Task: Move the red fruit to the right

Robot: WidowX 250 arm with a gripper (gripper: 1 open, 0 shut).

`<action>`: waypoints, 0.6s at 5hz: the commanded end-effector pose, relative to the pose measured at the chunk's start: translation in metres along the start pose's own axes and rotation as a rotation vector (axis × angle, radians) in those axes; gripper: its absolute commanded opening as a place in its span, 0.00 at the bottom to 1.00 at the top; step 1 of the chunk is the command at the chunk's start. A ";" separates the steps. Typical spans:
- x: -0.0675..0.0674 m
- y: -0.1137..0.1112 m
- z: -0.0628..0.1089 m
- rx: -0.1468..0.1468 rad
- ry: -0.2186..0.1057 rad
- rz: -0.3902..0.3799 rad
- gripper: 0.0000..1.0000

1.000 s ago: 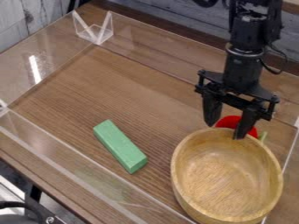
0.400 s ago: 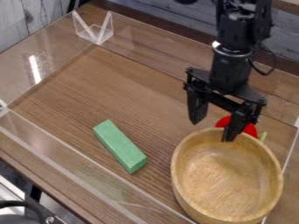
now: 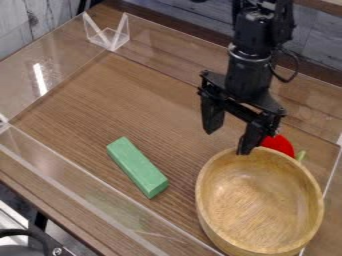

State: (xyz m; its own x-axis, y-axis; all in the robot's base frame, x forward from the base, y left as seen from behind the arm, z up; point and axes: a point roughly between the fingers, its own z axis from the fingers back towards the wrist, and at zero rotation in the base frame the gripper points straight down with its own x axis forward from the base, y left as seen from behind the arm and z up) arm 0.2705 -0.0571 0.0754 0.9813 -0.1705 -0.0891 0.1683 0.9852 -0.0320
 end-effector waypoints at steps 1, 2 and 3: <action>0.010 0.001 0.020 0.014 -0.071 -0.012 1.00; 0.010 0.019 0.025 0.026 -0.064 0.017 1.00; 0.011 0.055 0.041 0.071 -0.090 0.094 1.00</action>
State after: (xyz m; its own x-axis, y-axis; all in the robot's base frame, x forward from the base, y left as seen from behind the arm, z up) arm 0.2868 -0.0055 0.0913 0.9940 -0.0779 -0.0762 0.0809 0.9960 0.0373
